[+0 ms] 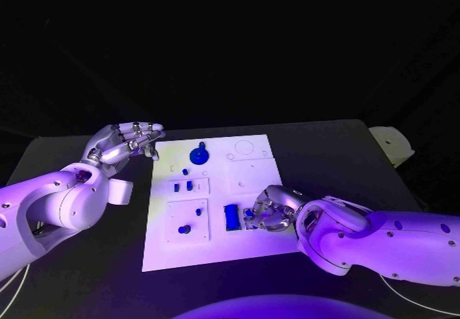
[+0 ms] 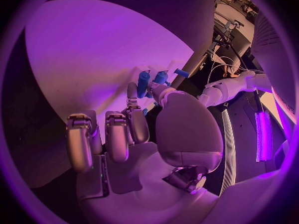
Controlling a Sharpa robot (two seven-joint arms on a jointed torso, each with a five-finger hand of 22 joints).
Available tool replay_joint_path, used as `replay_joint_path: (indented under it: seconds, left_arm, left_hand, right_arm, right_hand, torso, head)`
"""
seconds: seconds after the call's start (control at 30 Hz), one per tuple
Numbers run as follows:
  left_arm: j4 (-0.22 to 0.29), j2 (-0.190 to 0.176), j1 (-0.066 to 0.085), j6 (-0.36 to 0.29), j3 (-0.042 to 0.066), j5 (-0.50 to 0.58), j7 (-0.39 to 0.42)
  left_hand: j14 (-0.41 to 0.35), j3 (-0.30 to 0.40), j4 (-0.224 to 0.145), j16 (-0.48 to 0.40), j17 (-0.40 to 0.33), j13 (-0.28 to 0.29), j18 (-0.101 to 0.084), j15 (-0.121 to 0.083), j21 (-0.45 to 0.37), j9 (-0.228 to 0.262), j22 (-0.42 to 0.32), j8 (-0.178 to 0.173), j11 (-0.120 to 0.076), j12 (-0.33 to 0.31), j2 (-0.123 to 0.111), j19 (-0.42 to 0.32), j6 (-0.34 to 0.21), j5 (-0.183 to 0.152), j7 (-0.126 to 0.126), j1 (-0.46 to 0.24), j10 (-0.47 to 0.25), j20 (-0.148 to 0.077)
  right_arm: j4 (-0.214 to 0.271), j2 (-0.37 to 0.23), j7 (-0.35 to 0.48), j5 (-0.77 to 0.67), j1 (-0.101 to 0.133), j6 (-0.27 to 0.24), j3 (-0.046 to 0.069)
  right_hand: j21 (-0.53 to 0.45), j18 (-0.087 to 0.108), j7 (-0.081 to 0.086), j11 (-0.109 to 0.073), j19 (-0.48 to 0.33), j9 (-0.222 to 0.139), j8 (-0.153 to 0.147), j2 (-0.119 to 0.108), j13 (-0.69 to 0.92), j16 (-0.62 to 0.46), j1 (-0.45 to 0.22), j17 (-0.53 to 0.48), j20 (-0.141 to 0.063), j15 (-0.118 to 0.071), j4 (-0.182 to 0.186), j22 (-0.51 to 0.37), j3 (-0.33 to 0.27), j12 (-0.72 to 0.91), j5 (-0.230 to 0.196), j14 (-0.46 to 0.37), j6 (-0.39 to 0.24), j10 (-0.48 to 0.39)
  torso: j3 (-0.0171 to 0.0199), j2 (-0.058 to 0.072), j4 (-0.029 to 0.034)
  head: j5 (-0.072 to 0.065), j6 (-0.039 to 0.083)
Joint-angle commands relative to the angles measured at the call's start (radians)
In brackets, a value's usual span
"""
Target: Assemble the parts on the task board
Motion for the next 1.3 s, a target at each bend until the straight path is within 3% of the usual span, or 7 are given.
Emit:
replay_joint_path:
  seconds: [0.03, 0.2, 0.3, 0.43, 0.7, 1.17, 1.3]
  left_arm:
    - [0.004, 0.0, 0.0, 0.014, 0.001, 0.003, 0.004]
    - [0.005, -0.002, 0.0, 0.013, 0.001, 0.003, 0.004]
    - [0.006, -0.003, 0.0, 0.013, 0.001, 0.003, 0.004]
    - [0.006, -0.003, 0.0, 0.013, 0.001, 0.003, 0.004]
    - [0.007, -0.004, 0.0, 0.013, 0.001, 0.003, 0.003]
    - [0.007, -0.005, 0.001, 0.012, 0.001, 0.003, 0.003]
    - [0.006, -0.004, 0.001, 0.013, 0.001, 0.003, 0.003]
  left_hand:
    - [-0.005, 0.005, -0.001, 0.004, -0.001, 0.001, 0.007, 0.001, -0.004, -0.001, -0.001, 0.005, 0.002, 0.002, 0.005, 0.001, -0.005, 0.006, -0.001, 0.002, -0.007, 0.007]
    - [-0.005, 0.005, -0.001, 0.005, -0.001, 0.001, 0.007, 0.001, -0.004, -0.002, -0.001, 0.006, 0.002, 0.003, 0.005, 0.001, -0.006, 0.006, -0.001, 0.001, -0.008, 0.007]
    - [-0.005, 0.005, -0.001, 0.005, -0.001, 0.001, 0.007, 0.001, -0.004, -0.002, -0.001, 0.006, 0.002, 0.003, 0.005, 0.001, -0.006, 0.006, -0.001, 0.001, -0.008, 0.007]
    - [-0.005, 0.005, -0.001, 0.005, -0.001, 0.001, 0.007, 0.001, -0.004, -0.002, -0.001, 0.006, 0.002, 0.003, 0.005, 0.001, -0.006, 0.006, -0.001, 0.001, -0.008, 0.007]
    - [-0.005, 0.005, 0.0, 0.005, -0.002, 0.001, 0.006, 0.001, -0.004, -0.002, -0.002, 0.006, 0.002, 0.005, 0.005, 0.001, -0.006, 0.006, -0.001, 0.0, -0.008, 0.007]
    - [-0.005, 0.005, 0.0, 0.005, -0.002, 0.001, 0.006, 0.001, -0.004, -0.002, -0.002, 0.006, 0.002, 0.005, 0.005, 0.001, -0.006, 0.006, -0.001, 0.0, -0.008, 0.007]
    - [-0.005, 0.005, 0.0, 0.005, -0.002, 0.001, 0.006, 0.001, -0.004, -0.002, -0.002, 0.006, 0.002, 0.005, 0.005, 0.001, -0.006, 0.006, -0.001, 0.0, -0.008, 0.007]
  right_arm:
    - [-0.003, 0.004, -0.006, -0.028, -0.001, 0.022, 0.0]
    - [-0.008, 0.007, -0.006, -0.033, -0.001, 0.024, 0.0]
    - [-0.01, 0.009, -0.006, -0.035, -0.001, 0.029, 0.0]
    - [-0.012, 0.011, -0.006, -0.037, -0.001, 0.031, 0.0]
    - [-0.016, 0.014, -0.007, -0.039, -0.001, 0.033, 0.0]
    - [-0.001, 0.0, 0.0, -0.056, -0.002, 0.016, 0.0]
    - [0.012, -0.019, 0.022, -0.053, -0.003, 0.008, 0.0]
  right_hand:
    - [0.004, -0.007, 0.009, -0.006, 0.105, -0.002, -0.003, 0.0, 0.159, 0.005, -0.009, 0.257, -0.009, -0.008, 0.0, 0.263, -0.006, 0.001, -0.006, 0.103, 0.001, 0.029]
    - [0.004, -0.007, 0.01, -0.005, 0.105, -0.005, -0.004, 0.0, 0.159, 0.004, -0.016, 0.255, -0.008, -0.007, 0.019, 0.263, -0.024, -0.001, -0.009, 0.102, 0.0, 0.028]
    - [0.004, -0.007, 0.011, -0.004, 0.105, -0.009, -0.005, -0.003, 0.159, 0.004, -0.02, 0.254, -0.008, -0.007, 0.039, 0.263, -0.054, -0.002, 0.022, 0.102, 0.001, 0.028]
    - [0.004, -0.007, 0.012, -0.003, 0.105, -0.012, -0.006, -0.002, 0.158, 0.003, -0.035, 0.253, -0.008, -0.006, 0.045, 0.263, -0.077, -0.006, 0.027, 0.102, 0.001, 0.027]
    - [0.004, -0.007, 0.011, -0.003, 0.105, -0.02, -0.008, 0.009, 0.156, 0.002, -0.074, 0.251, -0.007, -0.006, 0.046, 0.263, -0.133, -0.013, -0.023, 0.101, 0.0, 0.025]
    - [0.004, -0.007, 0.011, -0.003, 0.105, -0.022, -0.008, 0.011, 0.155, 0.002, -0.086, 0.251, -0.007, -0.006, 0.046, 0.263, -0.154, -0.018, -0.038, 0.101, -0.001, 0.023]
    - [0.004, -0.007, 0.011, -0.004, 0.105, -0.025, -0.008, 0.006, 0.153, 0.002, -0.057, 0.251, -0.007, -0.006, 0.041, 0.263, -0.165, -0.023, -0.042, 0.101, -0.004, 0.021]
  torso:
    - [0.0001, 0.001, 0.0002]
    - [0.0003, 0.001, -0.0002]
    - [0.0005, 0.0, -0.0003]
    - [0.0004, 0.0, -0.0012]
    - [0.001, 0.0, -0.0008]
    - [0.0014, -0.001, -0.0003]
    - [0.0017, -0.001, 0.0002]
  head:
    - [0.0, -0.001]
    - [0.001, -0.001]
    - [0.002, -0.002]
    - [0.002, -0.002]
    - [0.002, -0.003]
    - [0.002, -0.003]
    - [-0.001, -0.001]
